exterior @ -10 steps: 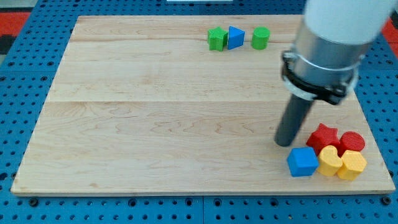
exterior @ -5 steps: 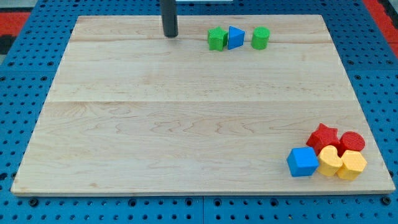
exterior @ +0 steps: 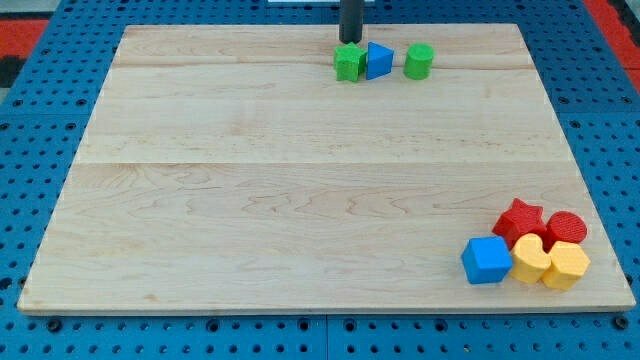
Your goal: Move the green star to the left of the red star
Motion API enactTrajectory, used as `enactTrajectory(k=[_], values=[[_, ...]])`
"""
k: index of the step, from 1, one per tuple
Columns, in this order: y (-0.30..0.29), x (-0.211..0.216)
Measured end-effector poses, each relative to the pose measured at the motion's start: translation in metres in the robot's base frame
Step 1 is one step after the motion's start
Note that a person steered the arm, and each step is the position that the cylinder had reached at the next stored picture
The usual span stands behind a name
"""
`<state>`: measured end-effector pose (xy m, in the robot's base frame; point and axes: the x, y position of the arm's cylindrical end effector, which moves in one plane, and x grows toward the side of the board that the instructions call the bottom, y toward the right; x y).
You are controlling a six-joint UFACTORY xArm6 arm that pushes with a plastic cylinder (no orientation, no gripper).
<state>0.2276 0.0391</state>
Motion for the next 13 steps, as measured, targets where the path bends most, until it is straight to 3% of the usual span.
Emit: enactTrajectory(k=[4,11,12,13], values=[[-0.004,0.075],[-0.133,0.263],[-0.122,0.265],[-0.172,0.247]])
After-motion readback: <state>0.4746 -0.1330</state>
